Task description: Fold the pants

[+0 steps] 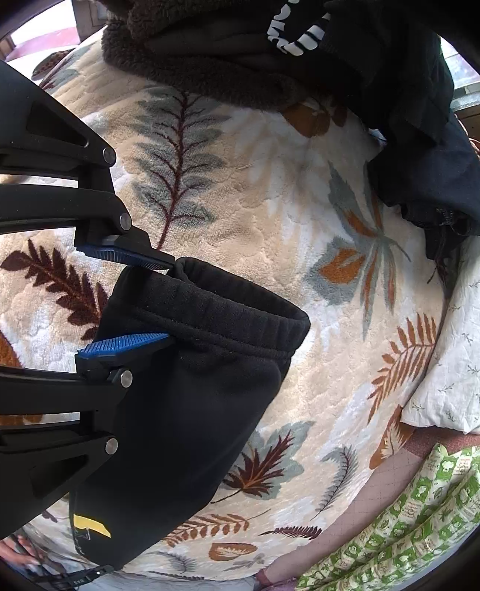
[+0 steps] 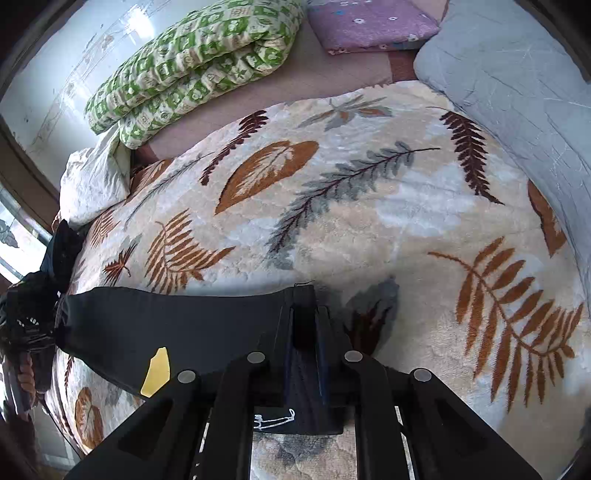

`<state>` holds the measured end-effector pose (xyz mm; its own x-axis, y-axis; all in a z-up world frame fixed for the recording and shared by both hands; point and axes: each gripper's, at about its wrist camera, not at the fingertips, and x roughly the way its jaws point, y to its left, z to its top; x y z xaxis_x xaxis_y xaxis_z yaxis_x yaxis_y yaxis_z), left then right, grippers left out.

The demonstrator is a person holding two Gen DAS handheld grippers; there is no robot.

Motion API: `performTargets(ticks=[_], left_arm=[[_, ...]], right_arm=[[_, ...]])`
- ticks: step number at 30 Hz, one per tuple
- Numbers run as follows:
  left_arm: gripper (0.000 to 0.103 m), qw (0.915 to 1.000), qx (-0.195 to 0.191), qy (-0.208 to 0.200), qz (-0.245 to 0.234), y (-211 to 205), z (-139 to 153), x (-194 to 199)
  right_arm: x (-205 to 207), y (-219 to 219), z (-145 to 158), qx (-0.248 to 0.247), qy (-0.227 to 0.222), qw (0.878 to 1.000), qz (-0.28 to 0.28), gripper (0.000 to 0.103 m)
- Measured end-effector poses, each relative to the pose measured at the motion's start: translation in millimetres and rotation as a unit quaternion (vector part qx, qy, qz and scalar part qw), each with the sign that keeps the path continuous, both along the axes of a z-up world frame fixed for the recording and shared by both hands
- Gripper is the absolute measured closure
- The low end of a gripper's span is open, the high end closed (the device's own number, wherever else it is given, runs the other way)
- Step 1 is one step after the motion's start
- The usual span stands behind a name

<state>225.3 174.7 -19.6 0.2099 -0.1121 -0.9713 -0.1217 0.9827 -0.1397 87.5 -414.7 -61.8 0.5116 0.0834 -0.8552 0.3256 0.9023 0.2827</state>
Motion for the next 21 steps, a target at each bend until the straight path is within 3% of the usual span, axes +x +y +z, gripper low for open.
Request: performTargets(ticks=[3,5,7,9,13,14,17,21], left_arm=[[0.068,1.0,-0.002,0.006,-0.003,2.8,-10.2,-3.8],[0.066,0.9999,-0.002,-0.001,-0.011,4.0,-6.3,-7.2],[0.065,0.9995,0.001,-0.005,-0.03,5.7,4.4,-11.5],[0.055,0.9988,0.0,-0.018,-0.045,10.6,21.6,-16.0],[0.043,0.996,0.025,-0.074,-0.045,21.7,62.1,-13.7],[0.036,0.9947,0.036,-0.085,-0.044,22.4,69.0,-9.5],[0.032,0.9945,0.048,-0.088,-0.031,24.4,74.8,9.0],[0.032,0.998,0.028,-0.035,-0.045,15.6,50.7,34.6]], right_arm=[[1.6,-0.8,-17.5,-0.033,0.033,0.999,-0.001,0.093],[-2.9,-5.7,-27.3,-0.018,0.039,0.999,-0.015,0.088],[-11.5,-11.2,-24.9,-0.005,0.027,0.999,-0.028,0.088],[-15.9,-10.5,-10.6,0.01,0.002,1.0,-0.023,0.086],[0.8,17.7,24.6,0.035,-0.04,0.998,0.033,0.06],[8.9,29.9,31.3,0.045,-0.048,0.996,0.052,0.056],[39.4,70.2,39.7,0.082,-0.055,0.989,0.11,0.054],[85.5,125.1,31.3,0.122,-0.04,0.978,0.164,0.054]])
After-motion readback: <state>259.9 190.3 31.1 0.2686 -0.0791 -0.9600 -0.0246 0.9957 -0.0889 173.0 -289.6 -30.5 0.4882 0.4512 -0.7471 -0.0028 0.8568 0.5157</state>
